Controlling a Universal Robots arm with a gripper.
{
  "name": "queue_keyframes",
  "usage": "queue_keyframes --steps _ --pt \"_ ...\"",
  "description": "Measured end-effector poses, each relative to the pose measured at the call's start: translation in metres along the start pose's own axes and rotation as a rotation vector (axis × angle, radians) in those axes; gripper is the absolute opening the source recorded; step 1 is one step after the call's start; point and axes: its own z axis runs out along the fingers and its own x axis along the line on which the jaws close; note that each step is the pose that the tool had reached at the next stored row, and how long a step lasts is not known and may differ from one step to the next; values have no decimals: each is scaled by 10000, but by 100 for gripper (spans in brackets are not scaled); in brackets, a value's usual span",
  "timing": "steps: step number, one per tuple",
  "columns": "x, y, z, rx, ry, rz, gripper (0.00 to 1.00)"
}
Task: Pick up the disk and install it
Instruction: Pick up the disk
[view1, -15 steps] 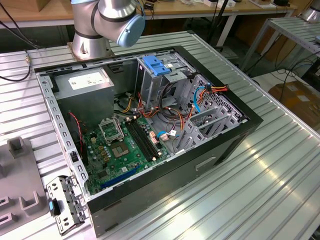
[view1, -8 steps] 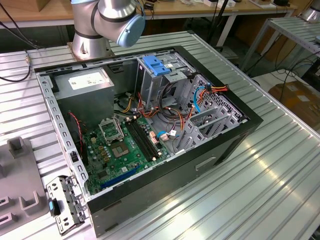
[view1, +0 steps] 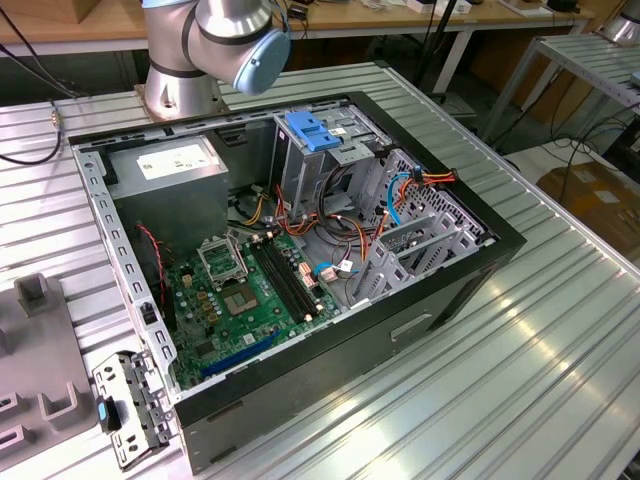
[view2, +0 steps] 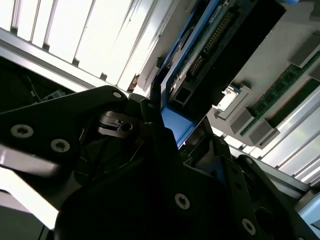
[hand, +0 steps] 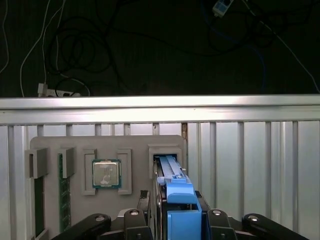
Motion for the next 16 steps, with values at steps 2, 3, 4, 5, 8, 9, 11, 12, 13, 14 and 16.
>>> queue_keyframes --steps 2,3,4,5,8,9,11,12,13,14,16 --pt "0 0 1 1 0 0 45" --pt "0 0 1 1 0 0 45" --pt "0 0 2 1 0 0 45" --pt "0 0 2 1 -1 0 45" --pt "0 0 2 0 0 0 44" --pt "0 0 2 0 0 0 44" --pt "0 0 3 1 0 0 37" --pt "0 0 3 1 -1 0 37" --pt "0 0 3 0 0 0 37" --pt "0 0 3 1 0 0 37" --pt "0 0 4 1 -1 0 37"
